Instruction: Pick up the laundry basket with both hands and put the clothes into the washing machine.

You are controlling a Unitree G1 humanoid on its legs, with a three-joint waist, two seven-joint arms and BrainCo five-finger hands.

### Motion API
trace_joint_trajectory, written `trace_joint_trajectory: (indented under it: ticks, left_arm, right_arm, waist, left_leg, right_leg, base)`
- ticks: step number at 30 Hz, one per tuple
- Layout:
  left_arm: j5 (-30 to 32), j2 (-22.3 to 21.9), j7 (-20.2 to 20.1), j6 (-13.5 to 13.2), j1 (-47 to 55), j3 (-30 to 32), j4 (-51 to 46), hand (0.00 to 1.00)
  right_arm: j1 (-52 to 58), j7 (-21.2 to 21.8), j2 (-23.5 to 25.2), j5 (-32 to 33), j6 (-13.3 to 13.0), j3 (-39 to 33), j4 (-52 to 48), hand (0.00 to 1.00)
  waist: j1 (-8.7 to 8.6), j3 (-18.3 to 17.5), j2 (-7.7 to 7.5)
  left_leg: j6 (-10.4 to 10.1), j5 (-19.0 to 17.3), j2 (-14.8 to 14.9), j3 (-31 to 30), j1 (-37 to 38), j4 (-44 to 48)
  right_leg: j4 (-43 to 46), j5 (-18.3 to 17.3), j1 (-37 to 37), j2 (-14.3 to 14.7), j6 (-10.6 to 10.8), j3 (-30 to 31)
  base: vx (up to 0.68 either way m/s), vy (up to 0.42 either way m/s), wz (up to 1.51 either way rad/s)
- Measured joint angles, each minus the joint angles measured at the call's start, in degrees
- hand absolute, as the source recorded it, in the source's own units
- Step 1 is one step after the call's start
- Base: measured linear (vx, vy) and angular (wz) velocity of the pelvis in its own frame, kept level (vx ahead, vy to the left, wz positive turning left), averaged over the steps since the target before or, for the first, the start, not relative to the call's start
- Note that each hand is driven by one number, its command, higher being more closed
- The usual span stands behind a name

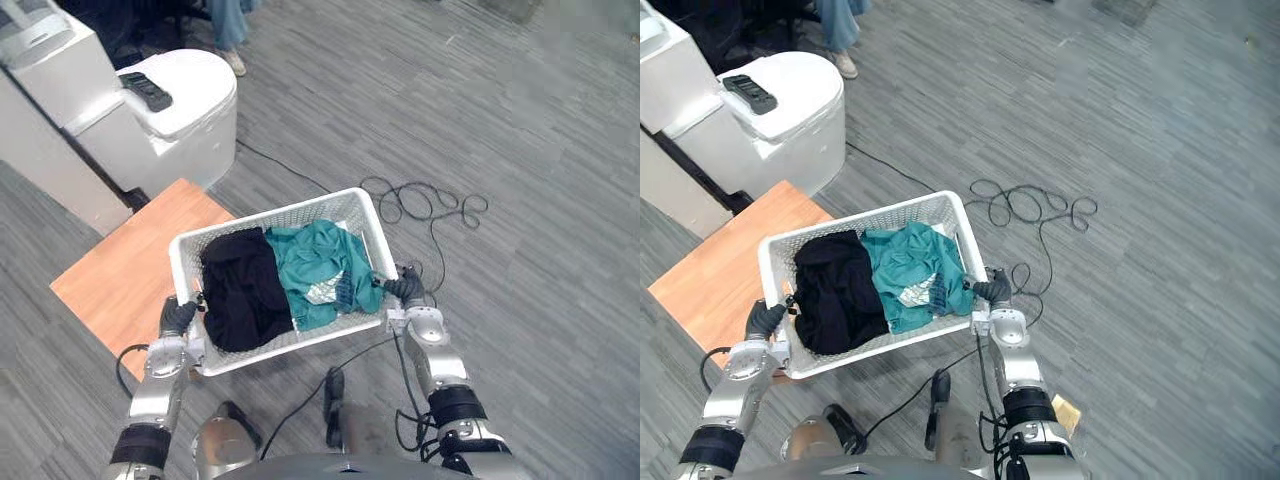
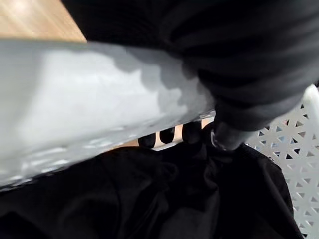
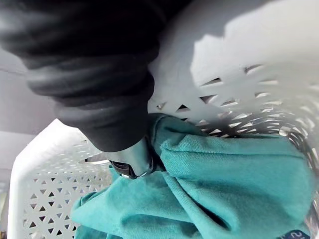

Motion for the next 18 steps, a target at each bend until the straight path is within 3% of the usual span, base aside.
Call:
trace_joint_trajectory:
  ticks: [3, 5, 7, 8, 9, 10, 11, 12, 13, 14, 15, 16, 17, 18]
  left_arm:
    - [0.0, -0.2, -0.3, 0.0, -0.3, -2.9, 1.3, 1.0]
    - [0.0, -1.2, -0.4, 0.0, -0.3, -4.1, 1.8, 1.0]
    - [0.0, -2.3, -0.5, 0.0, 0.2, -4.2, 3.1, 1.0]
    - [0.0, -2.4, -0.7, 0.0, 1.7, -4.2, 3.4, 1.0]
    - [0.0, -2.4, -0.9, 0.0, 2.5, -4.2, 3.4, 1.0]
    - [0.0, -2.9, -1.2, -0.1, 3.9, -4.2, 3.2, 1.0]
    - [0.0, -4.0, -1.2, -0.1, 5.2, -4.2, 2.8, 1.0]
    - [0.0, -4.6, -1.2, -0.1, 5.7, -4.2, 2.6, 1.0]
    - [0.0, -6.4, -1.3, -0.4, 6.6, -3.6, 2.2, 1.0]
    - [0.0, -6.0, -1.4, -0.7, 7.6, -2.6, 2.1, 1.0]
    - [0.0, -4.8, -1.5, -0.8, 8.3, -2.3, 1.7, 1.0]
    - [0.0, -5.5, -1.7, -1.1, 8.0, -2.0, 2.4, 1.0]
    - [0.0, -5.7, -1.6, -0.8, 7.6, -1.6, 2.2, 1.0]
    - [0.0, -5.6, -1.5, -0.8, 7.9, -1.5, 2.0, 1.0]
  right_arm:
    - [6.6, 0.0, 0.3, -1.7, 0.0, -2.4, -7.6, 1.0]
    - [9.5, 0.0, 0.4, -2.1, -0.5, -3.9, -10.0, 1.0]
    - [11.9, 0.0, 0.5, -2.2, -0.5, -4.2, -10.9, 1.0]
    - [13.1, -0.1, 0.6, -2.7, -0.5, -3.6, -10.9, 1.0]
    - [13.6, -0.1, 0.6, -3.1, -0.5, -3.4, -10.9, 1.0]
    - [14.2, 0.0, 0.8, -4.3, -0.6, -3.4, -10.9, 1.0]
    - [14.3, 0.1, 0.0, -4.4, -0.7, -3.4, -10.9, 1.0]
    - [14.3, 0.2, -0.6, -4.4, -0.7, -3.4, -10.9, 1.0]
    - [14.1, 0.9, -2.2, -4.4, -1.0, -3.3, -10.7, 1.0]
    - [14.7, 1.2, -1.0, -4.4, -1.0, -2.8, -11.0, 1.0]
    - [15.5, 1.1, 0.4, -4.4, -1.2, -2.6, -11.0, 1.0]
    - [14.7, 0.9, 0.3, -4.4, -1.3, -2.8, -10.4, 1.0]
    - [12.5, 0.4, 0.1, -4.4, -0.7, -2.8, -7.9, 1.0]
    - [12.1, 0.3, 0.2, -4.4, -0.6, -2.3, -8.0, 1.0]
  waist:
    - [-1.44, -0.2, -0.25]
    - [-1.99, -0.1, -0.12]
    - [-1.99, 0.0, 0.07]
    - [-1.86, 0.1, 0.19]
    - [-1.84, 0.1, 0.2]
    - [-1.39, 0.2, 0.58]
    - [-0.58, 0.4, 1.85]
    - [-0.49, 0.3, 2.98]
    - [1.69, 0.3, 7.3]
    - [2.4, 0.3, 6.93]
    - [1.69, 0.6, 5.42]
    - [1.52, 2.1, 6.98]
    - [1.36, 2.5, 7.35]
    - [1.94, 2.7, 6.9]
  left_leg:
    - [-1.5, 0.9, 2.7, -3.0, 0.8, -0.2]
    - [-1.1, 0.4, 4.7, -2.8, 1.4, 1.8]
    - [0.4, -0.4, 6.3, -3.8, 2.8, 4.7]
    - [3.1, 0.1, 6.2, -10.6, 2.6, 8.6]
    - [4.5, 0.4, 5.6, -14.8, 1.8, 10.8]
    - [3.2, -3.7, 1.3, -25.1, 0.0, 13.8]
    - [0.7, -8.1, -5.3, -32.7, -1.1, 13.2]
    - [0.4, -9.7, -8.1, -35.2, -1.7, 10.8]
    - [1.7, -9.8, -9.8, -38.9, -1.6, 4.2]
    - [1.5, -10.4, -10.6, -37.5, -1.8, 5.2]
    - [0.0, -11.1, -11.5, -37.3, -2.9, 8.5]
    - [-0.3, -12.1, -10.4, -38.8, -4.5, 12.3]
    - [-0.7, -13.7, -13.2, -43.1, -9.3, 13.4]
    - [-1.5, -13.2, -14.3, -43.2, -11.6, 12.9]
  right_leg:
    - [-0.6, -0.1, 2.2, 3.0, -1.2, -0.6]
    - [1.1, -1.3, 2.2, 4.7, -2.4, 0.0]
    - [4.1, -3.0, 2.2, 5.9, -3.1, 2.0]
    - [6.5, -4.4, 2.2, 7.3, -4.3, 4.6]
    - [7.1, -4.7, 2.2, 7.4, -4.5, 5.7]
    - [7.8, -4.7, 2.2, 7.2, -5.0, 9.1]
    - [7.4, -4.5, 1.3, 7.4, -5.4, 12.8]
    - [6.4, -4.5, 0.9, 7.8, -5.4, 13.8]
    - [12.8, -6.1, -2.0, 11.6, -5.7, 13.6]
    - [24.3, -9.4, -3.9, 11.6, -5.3, 12.0]
    - [22.8, -16.8, -0.7, 10.1, -7.0, 13.4]
    - [21.7, -17.1, -0.1, 11.4, -6.7, 13.5]
    - [18.8, -15.3, 0.0, 12.5, -7.2, 17.4]
    - [16.7, -14.5, 0.1, 12.7, -6.3, 19.5]
  base:
    - [-0.06, -0.173, 0.09]
    - [-0.09, -0.123, -0.21]
    - [-0.1, -0.073, -0.6]
    - [-0.09, -0.077, -0.8]
    - [-0.1, -0.08, -1.21]
    - [-0.16, 0.062, -1.39]
    - [-0.18, 0.136, -1.52]
    - [-0.16, 0.193, -2.05]
    - [-0.06, 0.119, -1.82]
    - [0.0, 0.077, -1.54]
    - [0.04, 0.035, -0.5]
    - [-0.11, 0.021, -0.25]
    - [-0.18, 0.038, -0.45]
    - [-0.23, 0.064, -0.66]
